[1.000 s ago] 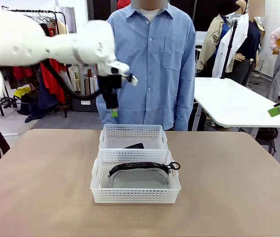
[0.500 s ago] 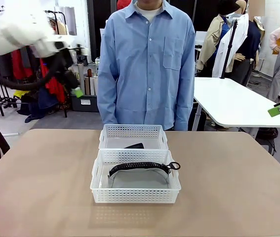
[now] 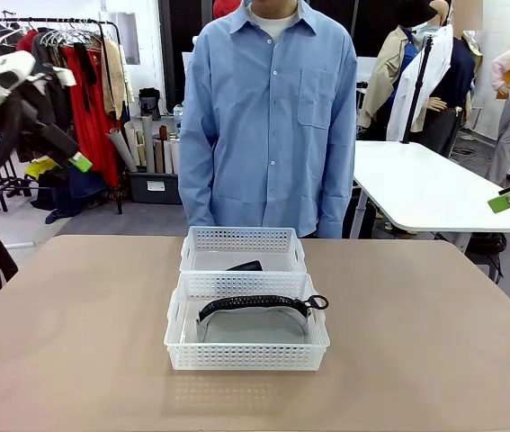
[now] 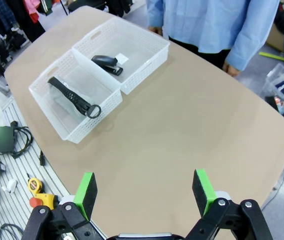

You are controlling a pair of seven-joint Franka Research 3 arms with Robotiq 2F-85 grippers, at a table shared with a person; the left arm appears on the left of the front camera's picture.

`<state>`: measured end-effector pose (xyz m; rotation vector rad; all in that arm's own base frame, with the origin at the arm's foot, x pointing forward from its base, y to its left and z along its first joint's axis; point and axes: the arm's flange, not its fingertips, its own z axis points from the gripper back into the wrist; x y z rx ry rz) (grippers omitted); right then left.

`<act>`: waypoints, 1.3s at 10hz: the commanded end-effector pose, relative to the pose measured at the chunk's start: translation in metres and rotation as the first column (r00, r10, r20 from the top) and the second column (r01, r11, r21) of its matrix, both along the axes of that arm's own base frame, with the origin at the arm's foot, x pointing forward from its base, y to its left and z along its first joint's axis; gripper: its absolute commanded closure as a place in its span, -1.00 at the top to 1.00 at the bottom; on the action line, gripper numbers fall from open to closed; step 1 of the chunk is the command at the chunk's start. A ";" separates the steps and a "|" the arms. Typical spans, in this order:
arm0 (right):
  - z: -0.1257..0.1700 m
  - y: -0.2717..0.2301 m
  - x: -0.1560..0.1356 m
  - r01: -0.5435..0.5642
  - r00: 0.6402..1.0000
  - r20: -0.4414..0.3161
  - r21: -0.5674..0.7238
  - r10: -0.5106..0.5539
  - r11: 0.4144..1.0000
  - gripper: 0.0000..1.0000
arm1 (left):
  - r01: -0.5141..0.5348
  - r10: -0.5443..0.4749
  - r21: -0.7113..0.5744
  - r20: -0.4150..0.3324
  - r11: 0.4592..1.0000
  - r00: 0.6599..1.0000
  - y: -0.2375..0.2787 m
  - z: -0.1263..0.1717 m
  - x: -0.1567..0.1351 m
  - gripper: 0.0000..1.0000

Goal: Distribute items into two baskets.
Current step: Place the picked Stapler into the Organizing basket as instructed by the person.

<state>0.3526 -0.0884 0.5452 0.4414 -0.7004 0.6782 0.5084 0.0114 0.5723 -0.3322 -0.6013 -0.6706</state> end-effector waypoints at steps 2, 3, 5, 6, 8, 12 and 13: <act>0.000 0.001 0.000 -0.007 1.000 0.008 0.009 0.007 1.000 1.00 | 0.035 -0.030 -0.074 0.056 0.997 0.998 0.018 0.006 -0.011 1.00; 0.000 0.001 0.000 -0.007 1.000 0.008 0.009 0.007 1.000 1.00 | 0.071 -0.066 -0.081 0.053 0.994 0.996 0.020 0.004 -0.011 1.00; 0.000 0.001 0.000 -0.007 1.000 0.008 0.009 0.007 1.000 1.00 | 0.109 -0.103 -0.106 0.065 0.988 0.993 0.030 -0.001 -0.016 1.00; 0.000 0.001 0.000 -0.007 1.000 0.008 0.009 0.007 1.000 1.00 | 0.121 -0.113 -0.113 0.076 0.986 0.991 0.035 -0.003 -0.020 1.00; 0.000 0.001 0.000 -0.007 1.000 0.008 0.009 0.007 1.000 1.00 | 0.137 -0.127 -0.119 0.090 0.983 0.988 0.041 -0.005 -0.026 1.00; 0.000 0.001 0.000 -0.007 1.000 0.008 0.009 0.007 1.000 1.00 | 0.159 -0.148 -0.130 0.091 0.979 0.985 0.043 -0.008 -0.024 1.00; 0.000 0.001 0.000 -0.007 1.000 0.008 0.009 0.007 1.000 1.00 | 0.165 -0.154 -0.133 0.090 0.977 0.984 0.042 -0.010 -0.023 1.00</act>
